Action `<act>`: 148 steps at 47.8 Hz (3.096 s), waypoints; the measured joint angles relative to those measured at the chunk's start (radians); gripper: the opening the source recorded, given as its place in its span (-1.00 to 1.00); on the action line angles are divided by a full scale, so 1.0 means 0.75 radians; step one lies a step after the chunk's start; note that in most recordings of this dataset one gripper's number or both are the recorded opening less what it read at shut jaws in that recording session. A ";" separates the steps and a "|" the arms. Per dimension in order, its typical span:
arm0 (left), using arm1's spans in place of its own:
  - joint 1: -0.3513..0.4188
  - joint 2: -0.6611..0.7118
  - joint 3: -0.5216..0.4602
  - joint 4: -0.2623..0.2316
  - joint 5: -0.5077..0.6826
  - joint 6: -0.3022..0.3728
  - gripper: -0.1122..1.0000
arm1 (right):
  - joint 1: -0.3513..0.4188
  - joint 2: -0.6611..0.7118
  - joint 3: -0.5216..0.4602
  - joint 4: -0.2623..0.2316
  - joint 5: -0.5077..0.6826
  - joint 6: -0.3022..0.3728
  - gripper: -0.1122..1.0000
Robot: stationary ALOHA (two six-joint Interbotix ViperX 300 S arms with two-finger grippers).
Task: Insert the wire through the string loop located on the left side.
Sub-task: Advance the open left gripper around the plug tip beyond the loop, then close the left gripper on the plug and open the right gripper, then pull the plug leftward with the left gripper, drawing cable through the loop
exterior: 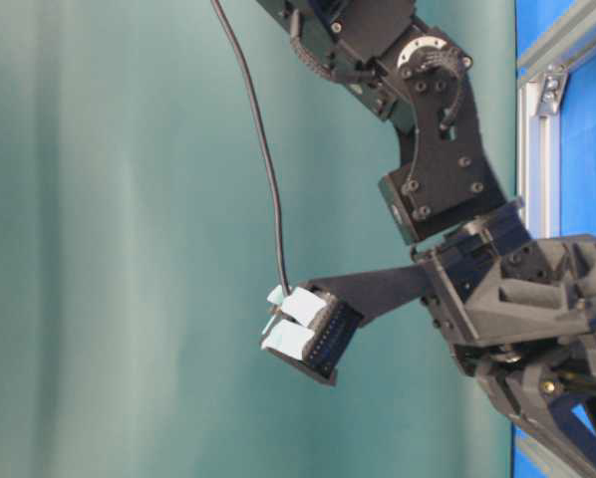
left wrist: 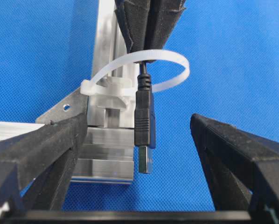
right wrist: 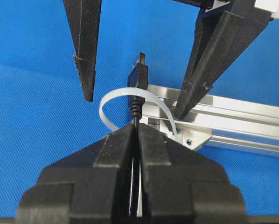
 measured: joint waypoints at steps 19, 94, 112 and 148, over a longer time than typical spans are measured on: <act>0.000 0.000 -0.002 0.000 0.000 0.000 0.77 | 0.000 -0.002 0.000 0.002 -0.002 0.000 -0.80; 0.002 -0.012 -0.010 0.000 0.000 0.004 -0.68 | 0.004 -0.002 0.006 0.012 0.041 0.000 0.88; -0.004 -0.252 0.123 0.000 0.102 -0.041 -0.68 | 0.006 0.000 0.065 0.016 0.041 0.000 0.86; -0.006 -1.225 0.133 0.014 1.057 -0.117 -0.68 | 0.006 -0.002 0.078 0.018 0.041 -0.004 0.86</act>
